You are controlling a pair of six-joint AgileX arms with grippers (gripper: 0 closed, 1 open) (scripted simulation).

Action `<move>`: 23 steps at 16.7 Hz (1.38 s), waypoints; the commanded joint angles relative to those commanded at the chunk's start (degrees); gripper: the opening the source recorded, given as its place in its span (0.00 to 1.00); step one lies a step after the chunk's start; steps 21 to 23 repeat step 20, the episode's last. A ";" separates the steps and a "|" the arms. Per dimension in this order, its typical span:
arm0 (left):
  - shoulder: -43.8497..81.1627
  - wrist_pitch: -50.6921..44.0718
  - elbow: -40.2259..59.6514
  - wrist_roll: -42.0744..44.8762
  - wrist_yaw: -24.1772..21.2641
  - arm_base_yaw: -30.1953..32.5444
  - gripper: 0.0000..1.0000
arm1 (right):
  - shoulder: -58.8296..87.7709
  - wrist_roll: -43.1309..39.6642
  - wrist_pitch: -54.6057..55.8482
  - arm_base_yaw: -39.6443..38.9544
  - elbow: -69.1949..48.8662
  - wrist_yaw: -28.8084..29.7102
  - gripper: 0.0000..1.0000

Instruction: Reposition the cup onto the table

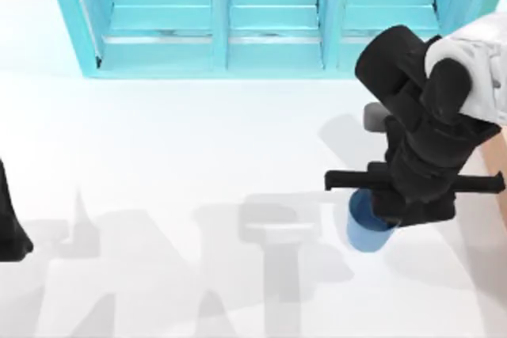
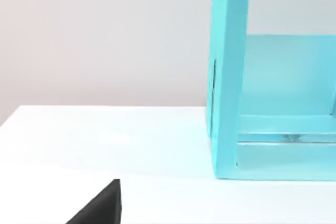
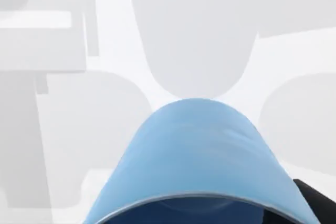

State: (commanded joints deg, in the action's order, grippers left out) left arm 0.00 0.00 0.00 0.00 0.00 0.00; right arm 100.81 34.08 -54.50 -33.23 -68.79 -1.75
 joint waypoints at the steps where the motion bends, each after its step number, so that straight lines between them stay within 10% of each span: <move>1: 0.00 0.00 0.00 0.00 0.00 0.00 1.00 | 0.00 0.00 0.00 0.00 0.00 0.00 0.00; 14: 0.00 0.00 0.00 0.00 0.00 0.00 1.00 | 0.00 0.00 0.00 0.00 0.00 0.00 0.98; 23: 0.00 0.00 0.00 0.00 0.00 0.00 1.00 | 0.00 0.00 0.00 0.00 0.00 0.00 1.00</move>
